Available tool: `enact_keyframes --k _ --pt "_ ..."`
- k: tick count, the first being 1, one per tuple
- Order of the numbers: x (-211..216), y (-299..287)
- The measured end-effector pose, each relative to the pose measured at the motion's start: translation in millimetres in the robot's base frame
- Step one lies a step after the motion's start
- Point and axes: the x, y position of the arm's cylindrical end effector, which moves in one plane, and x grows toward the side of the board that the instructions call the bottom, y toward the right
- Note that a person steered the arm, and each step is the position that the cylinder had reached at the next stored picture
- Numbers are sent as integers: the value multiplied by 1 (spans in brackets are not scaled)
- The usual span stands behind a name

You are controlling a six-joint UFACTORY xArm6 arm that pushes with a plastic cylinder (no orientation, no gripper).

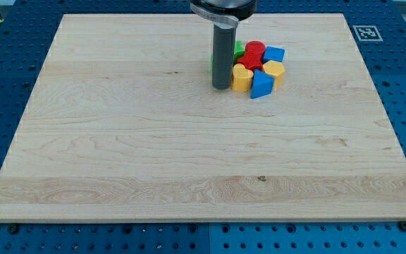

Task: Separate the blue triangle from group of blocks

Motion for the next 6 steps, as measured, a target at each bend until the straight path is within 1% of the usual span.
enact_keyframes --k 2,4,6 --pt "0 6" --pt "2 41" --pt "21 58"
